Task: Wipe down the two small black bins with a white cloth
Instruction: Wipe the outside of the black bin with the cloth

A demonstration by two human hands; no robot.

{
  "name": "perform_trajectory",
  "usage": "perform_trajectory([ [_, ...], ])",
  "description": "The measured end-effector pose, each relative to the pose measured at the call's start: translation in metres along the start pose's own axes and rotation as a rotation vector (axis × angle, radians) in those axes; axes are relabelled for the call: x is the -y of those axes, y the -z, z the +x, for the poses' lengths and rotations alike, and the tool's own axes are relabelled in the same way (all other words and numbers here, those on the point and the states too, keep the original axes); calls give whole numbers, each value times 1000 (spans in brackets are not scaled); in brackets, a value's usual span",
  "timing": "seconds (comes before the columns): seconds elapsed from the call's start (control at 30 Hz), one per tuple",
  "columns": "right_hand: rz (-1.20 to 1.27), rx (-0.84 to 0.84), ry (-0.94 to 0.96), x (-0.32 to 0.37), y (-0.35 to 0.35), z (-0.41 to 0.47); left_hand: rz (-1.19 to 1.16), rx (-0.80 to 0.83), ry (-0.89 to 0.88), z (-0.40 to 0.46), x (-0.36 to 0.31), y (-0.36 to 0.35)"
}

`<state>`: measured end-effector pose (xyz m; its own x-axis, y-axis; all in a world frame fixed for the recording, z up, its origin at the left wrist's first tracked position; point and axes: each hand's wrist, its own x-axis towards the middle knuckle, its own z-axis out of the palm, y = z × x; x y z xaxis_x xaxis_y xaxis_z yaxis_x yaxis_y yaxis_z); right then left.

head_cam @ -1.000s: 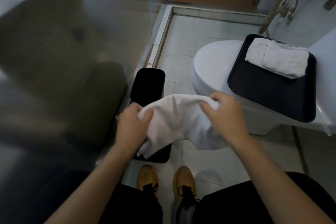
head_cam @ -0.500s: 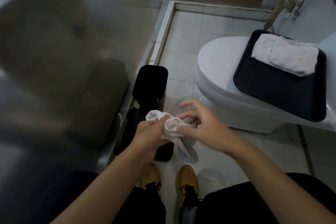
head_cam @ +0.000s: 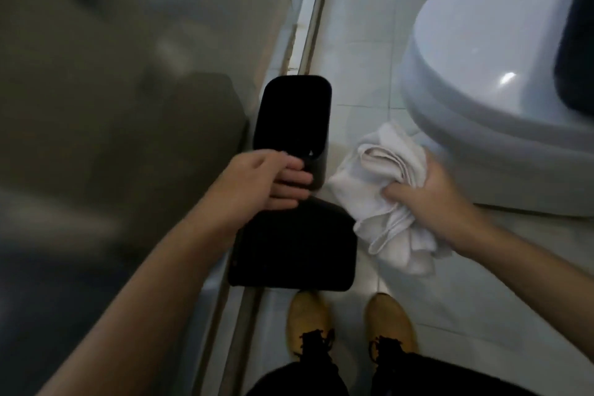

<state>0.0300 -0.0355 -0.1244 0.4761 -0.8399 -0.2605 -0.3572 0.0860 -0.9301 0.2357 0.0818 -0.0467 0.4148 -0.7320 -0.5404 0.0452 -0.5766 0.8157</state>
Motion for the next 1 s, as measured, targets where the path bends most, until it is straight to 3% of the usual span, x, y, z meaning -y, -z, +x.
perform_trajectory([
  [0.1,-118,-119,-15,-58,-35,-3,219,-393,-46,11,103,7],
  [0.2,-233,-147,60,-103,-82,-4,367,-519,96,20,172,5],
  [0.37,-367,-120,314,-122,-159,11,232,-419,25,40,215,7],
  [0.5,-443,-104,429,-122,-197,4,60,-208,31,47,222,29],
  [0.67,-505,257,734,-141,-203,-46,-184,-73,182,45,216,43],
  [0.8,-610,539,1004,-154,-195,-54,-283,9,189,51,212,46],
  [0.87,-629,474,1016,-156,-180,-59,-254,-4,169,55,210,43],
  [1.0,-496,125,857,-134,-164,-56,-279,-75,194,59,212,42],
])
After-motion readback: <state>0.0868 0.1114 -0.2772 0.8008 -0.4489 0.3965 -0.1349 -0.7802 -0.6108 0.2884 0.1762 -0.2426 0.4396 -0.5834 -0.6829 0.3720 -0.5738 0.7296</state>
